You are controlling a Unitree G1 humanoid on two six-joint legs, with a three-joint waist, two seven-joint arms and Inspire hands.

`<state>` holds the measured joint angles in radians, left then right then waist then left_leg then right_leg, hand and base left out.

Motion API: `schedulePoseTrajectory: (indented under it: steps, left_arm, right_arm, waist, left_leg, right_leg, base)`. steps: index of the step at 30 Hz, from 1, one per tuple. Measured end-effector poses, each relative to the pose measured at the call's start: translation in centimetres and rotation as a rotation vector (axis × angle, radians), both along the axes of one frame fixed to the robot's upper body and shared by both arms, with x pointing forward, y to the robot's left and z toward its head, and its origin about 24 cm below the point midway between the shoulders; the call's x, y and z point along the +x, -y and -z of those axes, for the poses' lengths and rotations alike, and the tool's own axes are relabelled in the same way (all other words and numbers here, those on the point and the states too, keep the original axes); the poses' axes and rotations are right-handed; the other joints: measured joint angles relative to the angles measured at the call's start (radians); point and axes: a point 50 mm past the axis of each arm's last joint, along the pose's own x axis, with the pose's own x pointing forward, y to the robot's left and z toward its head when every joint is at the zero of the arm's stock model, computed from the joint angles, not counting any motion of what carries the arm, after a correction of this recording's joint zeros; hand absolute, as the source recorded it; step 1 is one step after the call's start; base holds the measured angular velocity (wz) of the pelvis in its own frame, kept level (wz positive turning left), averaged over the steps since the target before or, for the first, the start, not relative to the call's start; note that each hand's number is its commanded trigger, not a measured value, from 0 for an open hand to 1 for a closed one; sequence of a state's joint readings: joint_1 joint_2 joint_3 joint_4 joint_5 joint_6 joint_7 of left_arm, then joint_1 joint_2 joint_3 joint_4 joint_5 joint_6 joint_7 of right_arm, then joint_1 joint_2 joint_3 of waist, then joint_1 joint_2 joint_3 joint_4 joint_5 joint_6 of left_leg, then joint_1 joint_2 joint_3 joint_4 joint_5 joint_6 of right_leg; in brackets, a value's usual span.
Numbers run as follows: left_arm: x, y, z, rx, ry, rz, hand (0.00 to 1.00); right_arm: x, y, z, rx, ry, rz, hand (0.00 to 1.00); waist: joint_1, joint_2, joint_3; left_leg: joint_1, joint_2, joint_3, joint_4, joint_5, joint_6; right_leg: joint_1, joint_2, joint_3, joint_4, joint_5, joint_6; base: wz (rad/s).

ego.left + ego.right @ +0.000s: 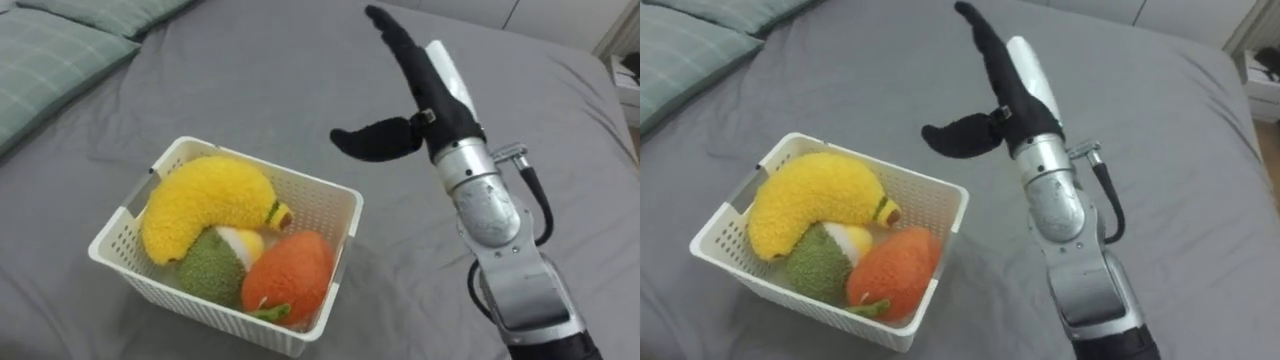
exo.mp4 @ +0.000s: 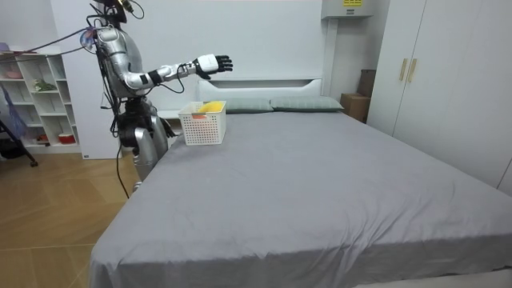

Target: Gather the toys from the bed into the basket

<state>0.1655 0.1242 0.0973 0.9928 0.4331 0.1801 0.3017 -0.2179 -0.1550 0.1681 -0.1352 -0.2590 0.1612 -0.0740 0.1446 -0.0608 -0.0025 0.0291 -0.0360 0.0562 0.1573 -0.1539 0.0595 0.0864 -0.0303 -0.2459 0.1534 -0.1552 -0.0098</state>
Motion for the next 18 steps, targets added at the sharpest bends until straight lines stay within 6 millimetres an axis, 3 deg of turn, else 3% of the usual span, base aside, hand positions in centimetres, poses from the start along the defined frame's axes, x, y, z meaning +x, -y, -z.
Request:
schedulePoseTrajectory:
  steps: [2, 5, 10, 15, 18]
  left_arm:
    - [0.0, 0.0, 0.0, 0.000, 0.006, 0.002, 0.00]
    - [-0.2, 0.1, 0.0, -0.004, 0.019, 0.007, 0.00]
    - [-2.4, 0.0, 0.3, -0.009, -0.025, -0.005, 0.00]
    - [-3.4, 0.0, 0.4, -0.004, -0.032, -0.009, 0.00]
    - [-3.5, 0.1, 0.4, -0.011, -0.018, -0.005, 0.00]
  right_arm:
    - [-0.4, 0.9, 0.5, 0.032, 0.005, 0.047, 0.00]
    - [-1.3, 2.6, 1.6, 0.065, -0.012, 0.126, 0.00]
    - [-2.6, 5.6, 2.7, 0.116, -0.014, 0.294, 0.00]
    - [-4.0, 8.4, 3.2, 0.176, 0.022, 0.447, 0.00]
    - [-5.0, 9.8, 3.6, 0.202, 0.045, 0.525, 0.00]
  waist:
    - [-0.011, 0.003, -0.0039]
    - [-0.034, 0.013, -0.0025]
    - [-0.096, 0.031, -0.0041]
    - [-0.139, 0.029, -0.0045]
    - [-0.148, 0.029, -0.0042]
  left_leg:
    - [0.002, 0.002, 0.007, -0.003, 0.000, 0.000]
    - [0.007, 0.003, 0.015, -0.004, 0.000, 0.000]
    - [0.019, 0.007, 0.036, -0.009, 0.000, 0.000]
    - [0.027, 0.010, 0.051, -0.016, -0.001, -0.001]
    - [0.035, 0.012, 0.062, -0.021, -0.003, -0.002]
  right_leg:
    - [0.000, 0.001, 0.002, 0.000, 0.000, 0.000]
    - [0.002, 0.002, 0.009, 0.000, 0.000, 0.000]
    - [-0.004, 0.004, 0.026, 0.001, 0.000, 0.000]
    - [-0.005, 0.007, 0.043, 0.001, 0.000, 0.000]
    - [-0.004, 0.011, 0.055, 0.002, 0.000, 0.000]
  base:
    - [-0.05]
    - [-0.07]
    - [-0.11]
    - [-0.11]
    - [-0.12]
